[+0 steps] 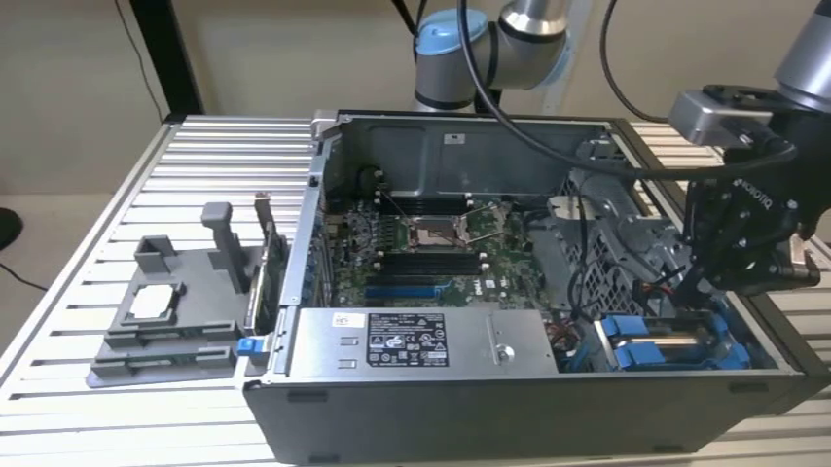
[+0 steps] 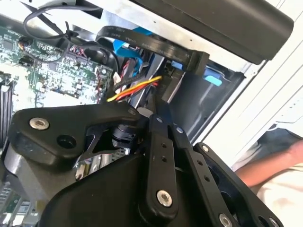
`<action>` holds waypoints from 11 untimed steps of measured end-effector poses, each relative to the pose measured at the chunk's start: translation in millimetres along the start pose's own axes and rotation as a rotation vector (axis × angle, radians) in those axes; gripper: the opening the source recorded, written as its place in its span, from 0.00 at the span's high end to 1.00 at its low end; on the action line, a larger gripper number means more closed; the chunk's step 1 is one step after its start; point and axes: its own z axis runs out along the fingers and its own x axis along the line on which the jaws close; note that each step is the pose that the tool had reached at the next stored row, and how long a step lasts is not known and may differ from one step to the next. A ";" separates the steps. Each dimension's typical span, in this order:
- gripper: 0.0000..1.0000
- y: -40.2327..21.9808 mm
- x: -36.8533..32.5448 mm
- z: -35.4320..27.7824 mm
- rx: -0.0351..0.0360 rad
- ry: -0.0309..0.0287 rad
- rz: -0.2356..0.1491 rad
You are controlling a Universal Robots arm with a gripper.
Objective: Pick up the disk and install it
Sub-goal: 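Insert the first disk wire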
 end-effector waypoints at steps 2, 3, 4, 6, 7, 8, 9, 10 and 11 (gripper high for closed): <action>1.00 -0.4 0.6 -5.6 -0.0007 -0.0029 0.000; 1.00 -0.8 0.7 -7.0 -0.0014 -0.0075 -0.001; 1.00 -1.6 0.7 -7.4 -0.0023 -0.0145 -0.001; 1.00 -3.1 0.7 -8.1 -0.0041 -0.0333 -0.003; 1.00 -3.9 0.9 -8.6 -0.0056 -0.0437 -0.004; 1.00 -4.7 1.2 -9.2 -0.0070 -0.0535 -0.005; 1.00 -5.3 1.8 -10.2 -0.0082 -0.0614 -0.005; 1.00 -5.7 2.6 -11.8 -0.0091 -0.0680 -0.006; 1.00 -6.1 3.5 -13.7 -0.0098 -0.0729 -0.006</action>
